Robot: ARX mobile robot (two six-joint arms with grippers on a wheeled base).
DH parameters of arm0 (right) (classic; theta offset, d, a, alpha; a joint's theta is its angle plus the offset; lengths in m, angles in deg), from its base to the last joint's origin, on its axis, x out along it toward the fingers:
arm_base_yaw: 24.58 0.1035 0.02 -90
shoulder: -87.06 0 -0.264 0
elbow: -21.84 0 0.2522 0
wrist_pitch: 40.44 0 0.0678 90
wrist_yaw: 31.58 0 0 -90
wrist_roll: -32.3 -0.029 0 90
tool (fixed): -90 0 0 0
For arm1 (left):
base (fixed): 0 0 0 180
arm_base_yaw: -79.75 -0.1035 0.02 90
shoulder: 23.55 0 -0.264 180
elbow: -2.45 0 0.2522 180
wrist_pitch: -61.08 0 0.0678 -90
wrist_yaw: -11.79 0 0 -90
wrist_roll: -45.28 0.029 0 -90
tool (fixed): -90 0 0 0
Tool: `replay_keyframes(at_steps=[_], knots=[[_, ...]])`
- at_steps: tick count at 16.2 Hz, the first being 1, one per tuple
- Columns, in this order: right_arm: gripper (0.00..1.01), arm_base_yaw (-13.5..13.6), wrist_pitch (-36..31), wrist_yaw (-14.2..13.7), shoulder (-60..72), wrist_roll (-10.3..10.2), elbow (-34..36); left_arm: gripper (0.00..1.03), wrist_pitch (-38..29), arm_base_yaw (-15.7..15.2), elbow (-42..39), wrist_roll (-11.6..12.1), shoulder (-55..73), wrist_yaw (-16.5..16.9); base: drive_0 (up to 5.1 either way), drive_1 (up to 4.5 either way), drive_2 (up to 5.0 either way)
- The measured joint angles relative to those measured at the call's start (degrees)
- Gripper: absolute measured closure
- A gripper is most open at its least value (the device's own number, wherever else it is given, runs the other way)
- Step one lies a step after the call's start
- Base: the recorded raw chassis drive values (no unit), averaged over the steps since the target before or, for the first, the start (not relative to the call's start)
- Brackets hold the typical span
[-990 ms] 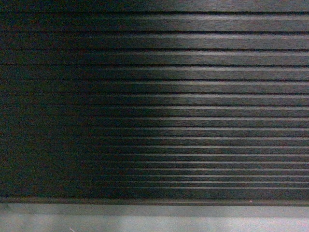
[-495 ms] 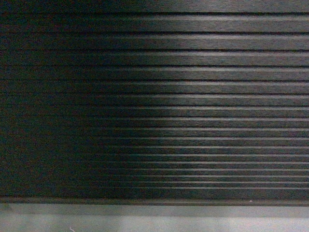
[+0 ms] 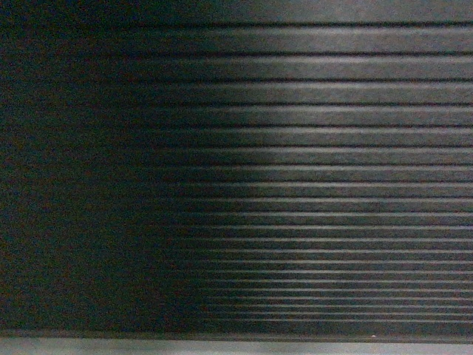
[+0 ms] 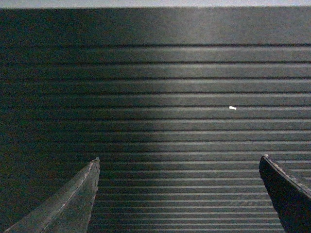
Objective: Place dark red mango on scale at checkout
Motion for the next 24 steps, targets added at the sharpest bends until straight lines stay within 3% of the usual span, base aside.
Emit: replay_keyframes(at_steps=[24], knots=[[0.03,0.0,0.0,0.0,0.0,0.1,0.0,0.05,0.0,0.0,0.0,0.0,0.0,0.0,0.0,0.00,0.0]])
